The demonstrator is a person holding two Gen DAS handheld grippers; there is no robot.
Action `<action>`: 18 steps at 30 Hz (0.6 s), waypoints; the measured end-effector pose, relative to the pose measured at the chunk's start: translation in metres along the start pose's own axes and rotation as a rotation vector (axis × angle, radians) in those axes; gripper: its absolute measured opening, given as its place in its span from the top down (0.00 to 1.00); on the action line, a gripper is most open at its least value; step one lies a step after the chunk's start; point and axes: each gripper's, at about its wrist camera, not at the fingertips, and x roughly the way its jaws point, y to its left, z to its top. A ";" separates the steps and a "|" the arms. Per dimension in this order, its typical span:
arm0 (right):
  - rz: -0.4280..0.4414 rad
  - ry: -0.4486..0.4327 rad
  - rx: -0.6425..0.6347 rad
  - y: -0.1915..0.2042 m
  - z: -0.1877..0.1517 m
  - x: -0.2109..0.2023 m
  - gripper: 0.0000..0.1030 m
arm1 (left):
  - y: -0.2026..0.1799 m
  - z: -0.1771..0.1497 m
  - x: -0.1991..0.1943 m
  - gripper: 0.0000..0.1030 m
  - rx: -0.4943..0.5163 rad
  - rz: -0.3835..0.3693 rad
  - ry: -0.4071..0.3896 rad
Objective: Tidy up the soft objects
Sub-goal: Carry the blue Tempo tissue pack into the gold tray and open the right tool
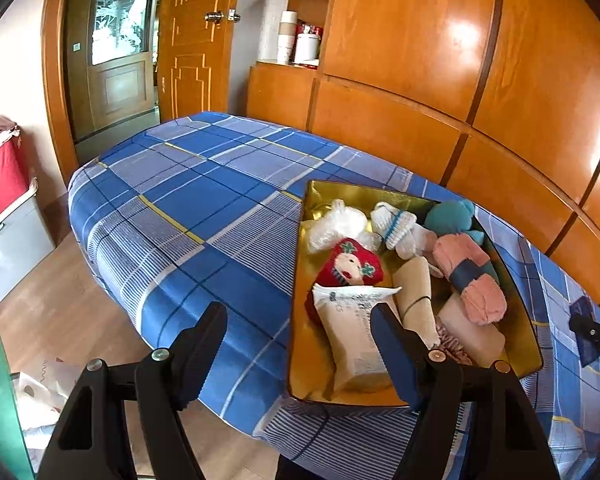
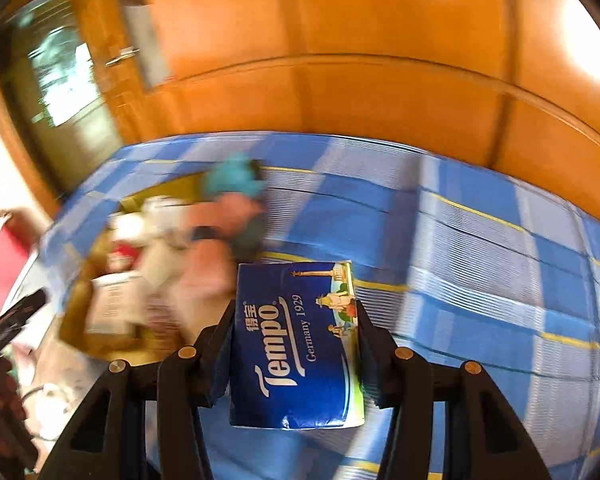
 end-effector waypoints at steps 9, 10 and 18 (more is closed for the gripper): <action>0.124 0.109 -0.147 0.105 0.013 0.069 0.49 | 0.005 0.001 0.003 0.28 -0.006 0.006 0.006; 0.113 0.139 -0.145 0.111 0.014 0.086 0.49 | 0.005 0.001 0.004 0.28 -0.003 0.006 0.010; 0.041 0.192 -0.144 0.114 0.014 0.135 0.48 | 0.002 -0.005 0.012 0.28 0.016 0.005 0.034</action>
